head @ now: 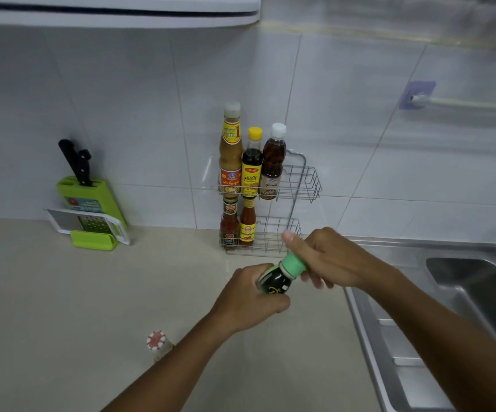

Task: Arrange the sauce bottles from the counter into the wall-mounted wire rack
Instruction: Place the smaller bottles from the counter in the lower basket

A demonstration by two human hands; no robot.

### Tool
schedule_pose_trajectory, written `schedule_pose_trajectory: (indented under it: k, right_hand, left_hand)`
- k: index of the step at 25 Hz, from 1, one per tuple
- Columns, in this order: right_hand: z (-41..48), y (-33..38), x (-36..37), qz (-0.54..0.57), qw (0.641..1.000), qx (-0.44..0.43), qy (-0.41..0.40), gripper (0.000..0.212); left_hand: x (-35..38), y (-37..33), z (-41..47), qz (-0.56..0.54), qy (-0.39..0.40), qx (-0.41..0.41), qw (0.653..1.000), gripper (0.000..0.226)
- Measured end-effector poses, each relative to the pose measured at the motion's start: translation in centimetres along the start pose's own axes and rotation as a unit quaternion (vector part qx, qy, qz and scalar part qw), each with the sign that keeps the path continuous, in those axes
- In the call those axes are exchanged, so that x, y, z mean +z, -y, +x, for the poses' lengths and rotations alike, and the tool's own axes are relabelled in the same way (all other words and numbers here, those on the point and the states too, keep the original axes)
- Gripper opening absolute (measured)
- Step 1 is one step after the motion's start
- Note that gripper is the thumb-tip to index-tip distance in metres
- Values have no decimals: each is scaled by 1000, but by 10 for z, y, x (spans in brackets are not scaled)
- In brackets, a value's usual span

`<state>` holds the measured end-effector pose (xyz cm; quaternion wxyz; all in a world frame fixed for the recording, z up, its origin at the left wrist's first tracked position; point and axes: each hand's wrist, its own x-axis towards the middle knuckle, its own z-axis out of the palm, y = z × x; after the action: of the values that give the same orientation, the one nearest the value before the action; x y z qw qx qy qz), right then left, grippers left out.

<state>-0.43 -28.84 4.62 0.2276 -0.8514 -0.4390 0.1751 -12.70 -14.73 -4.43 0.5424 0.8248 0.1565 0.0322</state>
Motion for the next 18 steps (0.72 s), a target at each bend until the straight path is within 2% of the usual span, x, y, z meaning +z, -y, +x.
schedule_pose_trajectory:
  k: [1,3,5,6,7,9,10,11,12,13,15,17,18]
  right_hand:
    - [1,-3,-3,14,998,-55,-34,72]
    - [4,-3,-3,-20,984,-170,-48,41]
    - [10,-3,12,-66,974,-209,-59,26]
    - [12,-3,22,-67,977,-188,-75,24]
    - [15,-3,30,-36,985,-145,-88,22]
    - [24,-9,43,40,993,-38,-101,16]
    - [25,-10,48,57,993,-1,-108,14]
    - [26,-11,52,63,992,19,-111,14]
    - [27,-14,55,67,991,28,-114,15]
    - [29,-16,57,83,989,31,-118,15]
    - [37,-25,58,211,969,58,-117,16]
    - [47,-39,53,405,908,83,-60,22]
    - [51,-49,52,449,891,65,-27,26]
  left_hand:
    - [-3,-2,2,-85,63,-20,994,20]
    - [-11,-5,2,-223,194,-40,955,13]
    - [-16,-6,3,-271,261,-52,925,15]
    - [-13,-7,5,-253,247,-61,933,11]
    - [-9,-9,8,-201,197,-69,957,6]
    - [-1,-6,14,-17,26,-73,997,12]
    - [1,-5,15,102,-37,-55,993,21]
    - [4,-3,16,222,-76,-32,972,32]
    - [5,-1,18,303,-98,-18,948,40]
    - [6,0,21,333,-114,-8,936,44]
    - [3,-3,32,304,-108,-6,946,44]
    - [-6,-7,49,163,-74,-43,983,43]
    - [-10,-8,59,86,-36,-72,993,47]
